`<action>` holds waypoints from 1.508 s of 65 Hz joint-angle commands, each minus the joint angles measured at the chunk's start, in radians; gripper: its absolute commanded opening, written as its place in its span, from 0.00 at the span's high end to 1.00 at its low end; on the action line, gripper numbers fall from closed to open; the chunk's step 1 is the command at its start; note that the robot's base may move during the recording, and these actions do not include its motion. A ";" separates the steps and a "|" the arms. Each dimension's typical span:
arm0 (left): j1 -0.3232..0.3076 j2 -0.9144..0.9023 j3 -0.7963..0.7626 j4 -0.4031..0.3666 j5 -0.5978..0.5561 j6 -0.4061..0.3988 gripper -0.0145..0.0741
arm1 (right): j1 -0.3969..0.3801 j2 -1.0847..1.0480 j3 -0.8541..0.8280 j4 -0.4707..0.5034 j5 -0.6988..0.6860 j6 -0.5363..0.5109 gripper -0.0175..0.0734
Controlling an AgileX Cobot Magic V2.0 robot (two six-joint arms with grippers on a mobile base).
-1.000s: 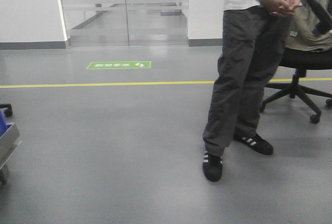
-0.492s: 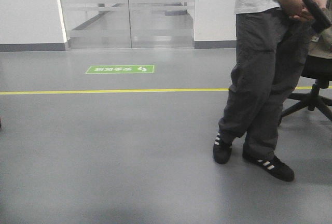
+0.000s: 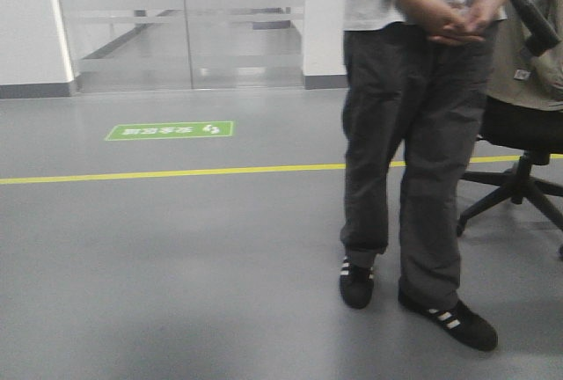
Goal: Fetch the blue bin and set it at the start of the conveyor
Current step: 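Hold the bin with both grippers while driving to the red conveyor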
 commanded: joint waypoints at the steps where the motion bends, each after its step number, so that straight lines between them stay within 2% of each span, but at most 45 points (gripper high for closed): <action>1: -0.018 -0.008 -0.003 -0.028 -0.037 -0.011 0.96 | 0.006 -0.010 -0.005 0.015 -0.066 0.042 0.98; 85: -0.016 -0.008 -0.003 -0.014 -0.037 -0.011 0.96 | 0.006 -0.010 -0.005 0.017 -0.070 0.042 0.98; 98: -0.016 -0.008 -0.003 0.019 -0.037 -0.011 0.96 | 0.006 -0.010 -0.005 0.017 -0.070 0.042 0.98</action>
